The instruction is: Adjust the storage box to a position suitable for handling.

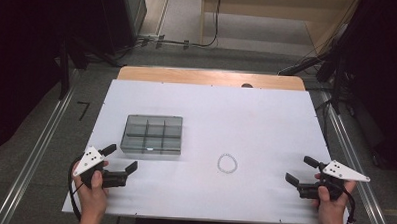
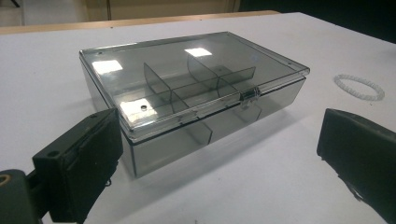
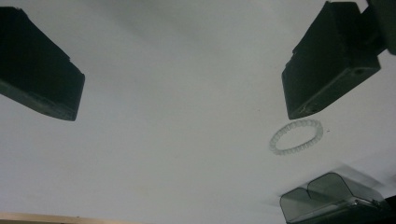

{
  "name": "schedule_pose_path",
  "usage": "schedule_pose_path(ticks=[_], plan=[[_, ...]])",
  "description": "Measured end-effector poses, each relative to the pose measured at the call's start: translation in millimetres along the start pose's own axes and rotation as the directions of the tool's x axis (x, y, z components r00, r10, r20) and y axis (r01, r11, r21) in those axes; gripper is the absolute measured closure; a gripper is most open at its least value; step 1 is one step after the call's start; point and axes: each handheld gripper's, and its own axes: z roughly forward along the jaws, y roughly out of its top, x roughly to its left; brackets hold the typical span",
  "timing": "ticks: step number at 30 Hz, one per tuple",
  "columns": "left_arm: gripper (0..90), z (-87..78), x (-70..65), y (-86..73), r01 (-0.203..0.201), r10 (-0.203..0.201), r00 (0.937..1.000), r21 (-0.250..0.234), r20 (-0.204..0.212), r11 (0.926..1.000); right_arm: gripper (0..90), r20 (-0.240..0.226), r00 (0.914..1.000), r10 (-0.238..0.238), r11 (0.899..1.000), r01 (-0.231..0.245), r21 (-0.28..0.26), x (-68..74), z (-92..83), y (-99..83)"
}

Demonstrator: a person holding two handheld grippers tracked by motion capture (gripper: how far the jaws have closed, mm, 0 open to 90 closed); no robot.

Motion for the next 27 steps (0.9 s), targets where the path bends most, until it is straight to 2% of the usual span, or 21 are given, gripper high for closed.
schedule_pose_path(ticks=[2,4,6,9,10,12,13,16,19,23,27], plan=[[0.2,0.3,0.8,2.0,0.023,-0.023,0.9997,-0.002,0.013,0.9997,0.0,-0.001,1.0000,0.001,1.000,-0.001,0.001,0.6,0.3,-0.2],[0.1,1.0,1.2,6.3,0.037,-0.037,0.9992,0.016,0.013,0.9992,0.0,-0.002,1.0000,-0.002,1.000,0.002,0.002,1.0,0.7,-0.4],[0.1,0.0,0.4,12.2,0.016,-0.016,0.9998,0.019,0.006,0.9997,0.0,-0.002,1.0000,-0.001,1.000,0.001,-0.002,1.2,0.8,-0.6],[0.1,-1.7,3.0,23.5,0.022,-0.023,0.9997,0.030,0.005,0.9993,0.0,-0.001,1.0000,0.000,1.000,0.000,-0.008,0.6,0.6,-0.9],[0.2,-1.2,4.7,27.5,0.040,-0.040,0.9992,0.045,0.004,0.9982,0.0,-0.001,1.0000,0.000,1.000,0.000,-0.010,0.5,0.6,-1.1],[2.6,-0.7,8.1,33.9,0.073,-0.071,0.9970,0.055,-0.029,0.9958,0.0,-0.002,1.0000,-0.001,1.000,0.001,-0.011,0.6,0.6,-1.3],[4.6,-0.5,10.1,36.6,0.077,-0.075,0.9965,0.057,-0.037,0.9954,0.0,-0.005,1.0000,-0.002,1.000,0.002,-0.009,1.0,0.7,-1.3],[5.6,0.1,15.8,44.4,0.088,-0.087,0.9961,0.051,-0.017,0.9949,0.0,-0.007,0.9999,-0.012,1.000,0.012,-0.003,1.8,1.3,-1.4],[15.9,3.1,19.0,50.4,0.098,-0.095,0.9947,0.067,-0.039,0.9929,0.0,-0.013,0.9999,-0.010,1.000,0.010,-0.002,1.6,1.4,-1.5],[31.9,14.9,28.6,64.5,0.126,-0.119,0.9903,0.109,-0.072,0.9860,0.0,-0.019,0.9998,-0.006,1.000,0.005,-0.006,1.1,1.4,-1.6],[47.1,26.3,38.0,73.9,0.142,-0.132,0.9882,0.134,-0.078,0.9809,0.0,-0.027,0.9996,-0.009,1.000,0.009,-0.006,1.7,1.1,-1.9]])
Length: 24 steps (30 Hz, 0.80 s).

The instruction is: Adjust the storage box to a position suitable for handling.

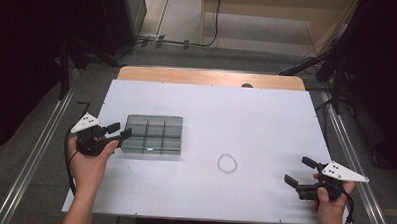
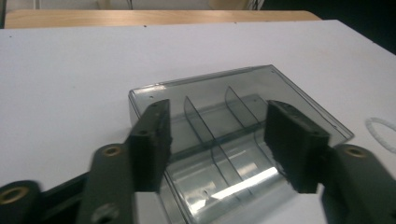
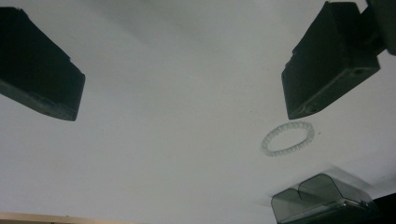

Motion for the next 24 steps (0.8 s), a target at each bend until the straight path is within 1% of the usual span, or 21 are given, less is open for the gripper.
schedule_pose_path(ticks=[3,6,7,8,9,13,14,15,18,22,24], plan=[[58.7,6.9,6.3,9.8,0.014,-0.014,0.9999,0.011,0.002,0.9998,0.0,-0.004,1.0000,0.005,1.000,-0.005,-0.001,0.0,-0.5,-0.1],[70.6,12.0,13.6,19.7,0.025,-0.026,0.9993,0.022,0.028,0.9994,0.0,-0.010,0.9999,0.003,1.000,-0.003,0.001,0.0,-0.4,-0.1],[74.1,13.7,15.9,22.8,0.026,-0.027,0.9992,0.025,0.030,0.9993,0.0,-0.011,0.9999,0.003,1.000,-0.003,0.002,0.2,-0.4,-0.1],[76.7,13.7,15.9,22.8,0.026,-0.027,0.9992,0.025,0.030,0.9993,0.0,-0.012,0.9999,0.001,1.000,-0.001,0.003,0.3,-0.4,-0.2],[78.8,17.3,19.9,28.6,0.023,-0.024,0.9994,0.040,0.023,0.9989,0.0,-0.012,0.9999,0.000,1.000,0.000,0.004,0.4,-0.4,-0.2],[88.1,24.8,27.8,36.6,0.020,-0.020,0.9998,0.067,0.008,0.9975,0.0,-0.014,0.9999,0.000,1.000,0.000,0.004,0.5,-0.4,-0.1],[89.4,24.8,27.8,36.6,0.020,-0.020,0.9998,0.067,0.008,0.9975,0.0,-0.015,0.9999,-0.001,1.000,0.001,0.004,0.4,-0.2,-0.1],[89.8,29.4,32.8,38.9,0.028,-0.028,0.9996,0.082,0.003,0.9963,0.0,-0.014,0.9999,-0.001,1.000,0.001,0.004,0.4,-0.2,-0.1],[90.0,37.2,41.6,41.2,0.036,-0.036,0.9993,0.108,-0.001,0.9935,0.0,-0.012,0.9999,-0.006,1.000,0.006,0.005,0.4,0.3,0.2],[90.0,45.6,51.3,44.9,0.034,-0.032,0.9993,0.133,-0.019,0.9905,0.0,0.015,0.9999,0.001,1.000,-0.001,0.002,1.2,-0.1,0.1],[90.0,49.8,57.5,45.5,0.050,-0.048,0.9986,0.141,-0.024,0.9887,0.0,0.014,0.9999,-0.003,1.000,0.003,0.000,1.1,-0.2,0.0]])
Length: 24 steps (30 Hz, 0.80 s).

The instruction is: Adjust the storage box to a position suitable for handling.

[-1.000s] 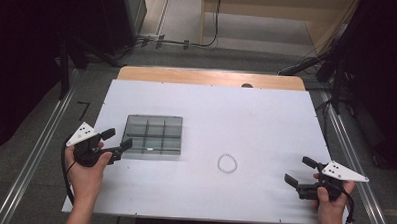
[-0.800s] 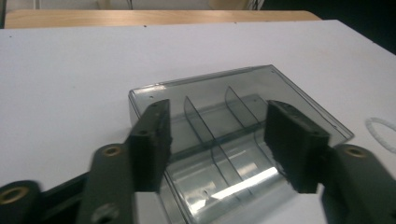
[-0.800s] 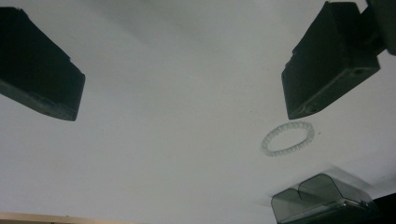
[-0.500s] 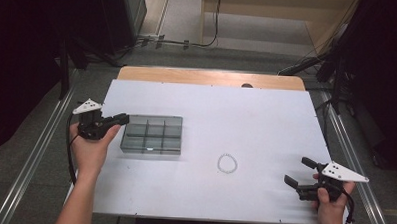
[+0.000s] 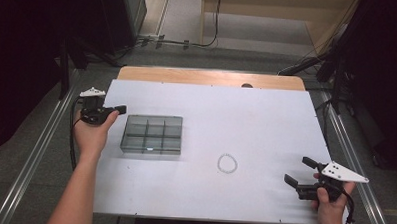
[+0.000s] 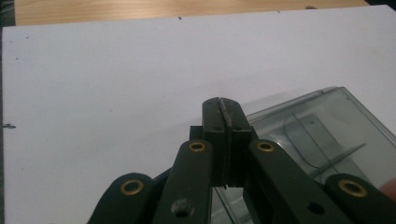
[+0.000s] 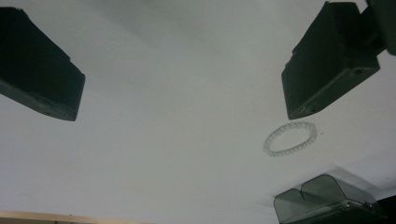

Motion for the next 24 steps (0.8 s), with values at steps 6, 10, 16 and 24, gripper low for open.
schedule_pose_path(ticks=[6,10,16,24], plan=[[90.0,13.6,20.3,-2.9,0.046,-0.046,0.9989,0.049,0.005,0.9977,0.0,0.002,1.0000,0.002,1.000,-0.002,0.006,0.2,0.7,0.1],[90.0,22.0,26.7,-8.1,0.049,-0.051,0.9985,0.072,0.021,0.9962,0.0,0.001,1.0000,0.001,1.000,-0.001,0.006,0.2,0.8,0.1],[90.0,33.3,34.6,-14.7,0.100,-0.104,0.9935,0.075,0.046,0.9921,0.0,-0.001,1.0000,-0.004,1.000,0.005,0.007,0.4,1.3,0.2],[90.0,42.5,31.7,-16.6,0.103,-0.109,0.9907,0.080,0.081,0.9915,0.0,-0.007,1.0000,-0.003,1.000,0.003,0.006,0.1,1.3,0.1]])
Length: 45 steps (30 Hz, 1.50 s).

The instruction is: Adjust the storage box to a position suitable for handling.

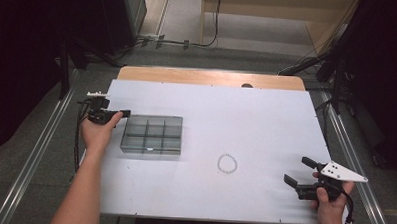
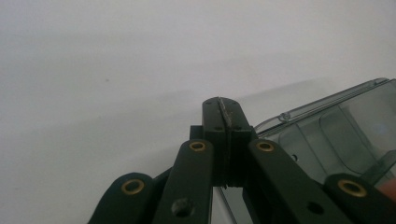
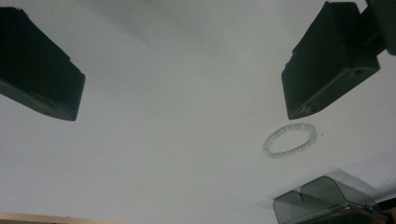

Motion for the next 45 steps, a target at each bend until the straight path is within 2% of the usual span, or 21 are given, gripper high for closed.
schedule_pose_path(ticks=[1,7,14,20,26,29,35,39,41,42,45], plan=[[90.0,-0.9,1.3,-0.7,0.005,-0.005,0.9999,-0.013,0.016,0.9999,0.0,-0.002,1.0000,0.002,1.000,-0.002,-0.004,-0.2,-0.5,-0.1],[90.0,-1.0,-0.1,-0.9,-0.001,0.001,1.0000,-0.015,0.008,0.9999,0.0,0.000,1.0000,0.001,1.000,-0.001,0.001,-0.2,0.0,0.0],[90.0,0.7,-0.3,-4.4,0.033,-0.033,0.9994,-0.036,0.011,0.9988,0.0,0.001,1.0000,0.004,1.000,-0.004,0.002,-0.2,0.1,0.0],[90.0,3.5,-8.9,-4.5,0.010,-0.009,0.9997,-0.029,0.022,0.9995,0.0,-0.002,1.0000,0.002,1.000,-0.002,0.000,-0.4,-0.1,0.0],[90.0,6.2,-12.0,-10.8,0.028,-0.026,0.9993,-0.050,0.025,0.9984,0.0,-0.002,1.0000,0.005,1.000,-0.005,0.000,-0.2,-0.5,-0.1],[90.0,3.2,-10.1,-13.5,0.030,-0.030,0.9995,-0.044,-0.001,0.9986,0.0,0.000,1.0000,0.009,1.000,-0.009,0.001,-0.2,-0.8,-0.1],[90.0,0.0,-3.4,-20.2,0.055,-0.056,0.9981,-0.029,-0.026,0.9981,0.0,-0.002,1.0000,0.001,1.000,-0.001,0.002,-0.3,-0.2,-0.1],[90.0,-1.2,-2.9,-24.6,0.068,-0.069,0.9975,-0.037,-0.015,0.9970,0.0,0.000,1.0000,0.004,1.000,-0.004,0.003,-0.4,-0.3,-0.1],[90.0,-1.3,-4.5,-26.5,0.063,-0.064,0.9980,-0.032,-0.006,0.9975,0.0,0.001,1.0000,0.002,1.000,-0.002,0.004,-0.3,0.0,-0.1],[90.0,-0.8,-7.3,-27.4,0.046,-0.046,0.9988,-0.022,-0.019,0.9987,0.0,0.002,1.0000,0.002,1.000,-0.002,0.005,-0.2,0.1,0.0],[90.0,-1.0,-7.2,-29.3,0.062,-0.063,0.9979,-0.036,-0.016,0.9974,0.0,0.003,1.0000,0.001,1.000,-0.001,0.005,-0.1,0.2,0.0]])
